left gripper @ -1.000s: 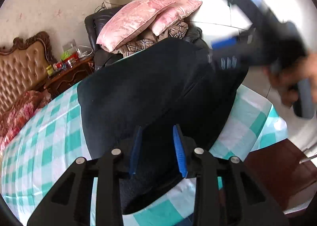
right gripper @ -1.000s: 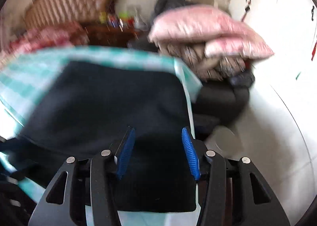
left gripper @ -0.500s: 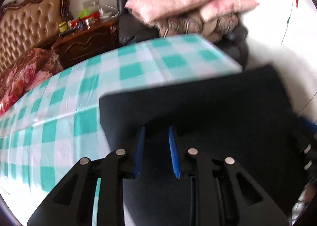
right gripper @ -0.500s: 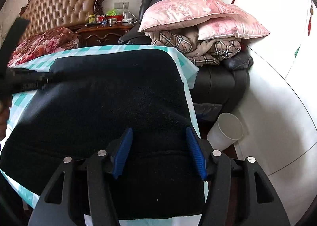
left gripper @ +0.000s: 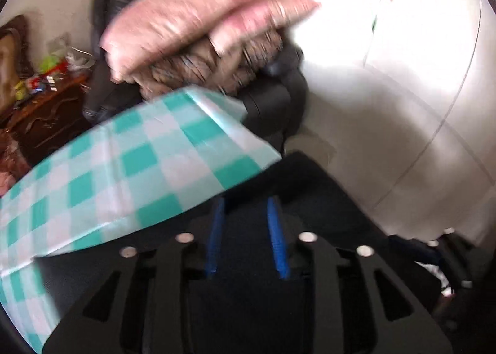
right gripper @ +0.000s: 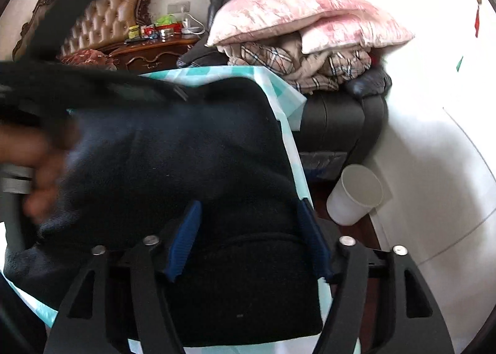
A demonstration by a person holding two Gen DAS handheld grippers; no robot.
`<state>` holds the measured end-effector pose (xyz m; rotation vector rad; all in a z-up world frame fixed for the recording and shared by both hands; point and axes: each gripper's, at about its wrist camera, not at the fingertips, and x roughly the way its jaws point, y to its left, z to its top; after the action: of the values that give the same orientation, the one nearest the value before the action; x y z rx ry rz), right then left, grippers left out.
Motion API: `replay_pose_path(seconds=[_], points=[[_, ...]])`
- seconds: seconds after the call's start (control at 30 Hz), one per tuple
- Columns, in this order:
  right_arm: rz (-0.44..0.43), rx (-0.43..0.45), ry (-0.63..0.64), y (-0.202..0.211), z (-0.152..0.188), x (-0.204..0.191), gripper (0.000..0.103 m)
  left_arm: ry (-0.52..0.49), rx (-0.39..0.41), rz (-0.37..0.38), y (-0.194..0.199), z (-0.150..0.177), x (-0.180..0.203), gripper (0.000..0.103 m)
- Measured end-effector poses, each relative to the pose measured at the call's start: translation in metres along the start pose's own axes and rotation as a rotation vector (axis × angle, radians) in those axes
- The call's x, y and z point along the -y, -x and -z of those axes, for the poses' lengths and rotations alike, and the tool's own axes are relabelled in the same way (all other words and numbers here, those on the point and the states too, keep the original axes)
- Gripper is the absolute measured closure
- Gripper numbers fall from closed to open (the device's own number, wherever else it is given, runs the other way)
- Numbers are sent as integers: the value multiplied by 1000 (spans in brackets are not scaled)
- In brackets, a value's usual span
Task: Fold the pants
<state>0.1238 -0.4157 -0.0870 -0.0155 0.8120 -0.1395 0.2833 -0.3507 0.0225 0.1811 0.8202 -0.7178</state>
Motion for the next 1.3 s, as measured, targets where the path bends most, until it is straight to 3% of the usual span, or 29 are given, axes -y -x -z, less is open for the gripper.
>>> replay_pose_path(seconds=[0.03, 0.07, 0.13, 0.3, 0.37, 0.43, 0.5, 0.7, 0.9, 1.03, 1.2, 1.3], points=[[-18, -18, -35, -3, 0, 4, 33, 17, 27, -7, 17, 6, -3, 46], [-42, -27, -77, -4, 1, 10, 33, 45, 53, -25, 40, 18, -10, 44], [-43, -19, -102, -1, 3, 11, 33, 89, 60, -47, 69, 46, -17, 44], [78, 46, -43, 28, 2, -6, 33, 202, 45, -72, 118, 128, -32, 44], [77, 102, -64, 49, -1, -5, 33, 224, 55, -120, 132, 157, -32, 46], [64, 127, -113, 64, -3, 0, 33, 248, 62, -120, 143, 181, -29, 54], [48, 129, -125, 70, -3, -1, 33, 237, 61, -115, 144, 194, -22, 54], [125, -19, -21, 46, 14, -26, 29, 256, 35, -140, 155, 195, -19, 53], [111, -55, -117, 55, 25, -17, 27, 234, 55, -134, 169, 193, -13, 44], [148, -60, -105, 65, 30, -22, 26, 226, 67, -124, 177, 189, -9, 30], [172, -70, -102, 75, 36, -28, 26, 232, 58, -109, 181, 185, -5, 21], [169, -69, -106, 80, 36, -28, 26, 216, 65, -103, 183, 184, 0, 9]])
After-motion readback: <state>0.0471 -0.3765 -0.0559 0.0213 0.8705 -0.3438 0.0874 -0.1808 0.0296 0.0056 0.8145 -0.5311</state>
